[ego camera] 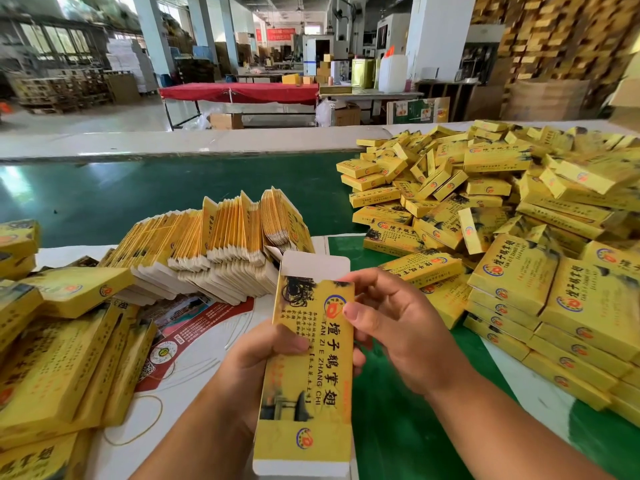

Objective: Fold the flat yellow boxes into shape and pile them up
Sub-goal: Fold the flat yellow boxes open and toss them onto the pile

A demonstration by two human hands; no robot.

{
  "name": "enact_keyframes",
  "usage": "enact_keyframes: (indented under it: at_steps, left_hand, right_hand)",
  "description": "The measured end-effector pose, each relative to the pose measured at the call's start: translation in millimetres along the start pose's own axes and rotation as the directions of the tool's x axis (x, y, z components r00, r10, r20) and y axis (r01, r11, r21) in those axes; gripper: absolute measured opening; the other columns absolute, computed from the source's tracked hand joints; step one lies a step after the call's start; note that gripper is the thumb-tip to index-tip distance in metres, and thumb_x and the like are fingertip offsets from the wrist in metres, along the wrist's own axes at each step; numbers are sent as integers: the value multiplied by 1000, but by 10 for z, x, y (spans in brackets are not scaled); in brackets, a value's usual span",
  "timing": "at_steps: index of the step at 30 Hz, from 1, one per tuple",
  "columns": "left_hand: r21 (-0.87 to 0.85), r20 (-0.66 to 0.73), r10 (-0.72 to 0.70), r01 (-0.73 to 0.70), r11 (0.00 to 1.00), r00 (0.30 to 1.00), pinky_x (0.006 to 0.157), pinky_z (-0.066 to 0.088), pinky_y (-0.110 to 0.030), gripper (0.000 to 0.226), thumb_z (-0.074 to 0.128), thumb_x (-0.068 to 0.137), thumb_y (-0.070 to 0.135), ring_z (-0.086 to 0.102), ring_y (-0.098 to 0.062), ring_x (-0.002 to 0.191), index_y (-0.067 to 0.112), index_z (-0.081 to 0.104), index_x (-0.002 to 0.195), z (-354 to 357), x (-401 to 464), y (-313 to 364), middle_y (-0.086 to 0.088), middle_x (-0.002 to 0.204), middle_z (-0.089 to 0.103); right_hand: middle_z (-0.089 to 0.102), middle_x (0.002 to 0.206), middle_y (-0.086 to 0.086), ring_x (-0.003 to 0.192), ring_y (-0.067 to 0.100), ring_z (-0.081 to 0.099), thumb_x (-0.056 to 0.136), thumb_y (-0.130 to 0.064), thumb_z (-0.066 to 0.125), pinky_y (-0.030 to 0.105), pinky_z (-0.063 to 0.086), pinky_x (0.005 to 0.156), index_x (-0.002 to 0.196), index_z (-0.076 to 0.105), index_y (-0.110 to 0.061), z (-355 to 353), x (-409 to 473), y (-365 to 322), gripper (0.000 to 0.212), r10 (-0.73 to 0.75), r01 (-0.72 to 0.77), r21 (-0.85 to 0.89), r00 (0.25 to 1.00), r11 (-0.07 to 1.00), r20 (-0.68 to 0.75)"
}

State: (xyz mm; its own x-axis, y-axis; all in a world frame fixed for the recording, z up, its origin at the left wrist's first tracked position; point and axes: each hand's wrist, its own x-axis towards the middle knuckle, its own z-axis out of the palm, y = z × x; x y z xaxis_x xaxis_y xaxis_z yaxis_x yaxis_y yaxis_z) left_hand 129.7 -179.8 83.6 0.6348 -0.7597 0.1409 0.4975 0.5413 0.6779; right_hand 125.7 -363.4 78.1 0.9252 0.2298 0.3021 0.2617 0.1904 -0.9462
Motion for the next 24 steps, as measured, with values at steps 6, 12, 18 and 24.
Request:
enact_keyframes:
  at_steps: [6,12,18,24]
  left_hand:
    - [103,-38,-85,88,991,996,85,55,-45,49,72,72,17,68,-36,95,0,64,117,-57,19,-9,-24,108,68]
    - [621,-359,421,-123,774,833,63,59,-41,47,78,79,15,72,-39,83,21,54,119,0,43,-17,-22,99,72]
    - [743,-238,488,-166,649,840,67,60,-43,43,74,76,11,72,-38,88,25,57,113,13,36,-2,-19,101,72]
    - [755,-222,482,-163,635,848,72,60,-45,36,77,73,14,71,-38,90,22,62,105,-5,28,8,-19,97,73]
  right_hand:
    - [64,66,6,53,10,60,94,-31,61,18,46,48,78,56,-20,-6,-32,-18,20,-97,99,-133,995,986,19]
    - [58,69,20,64,43,52,94,-37,56,59,46,57,74,61,-17,-66,17,-31,29,-178,131,-354,979,926,-102]
    - [61,64,8,60,35,56,93,-38,56,48,48,54,69,61,-26,-68,37,-44,28,-142,91,-364,983,927,-118]
    - [55,60,8,56,30,51,95,-33,54,34,41,51,68,57,-20,-78,21,-40,30,-172,109,-398,977,911,-127]
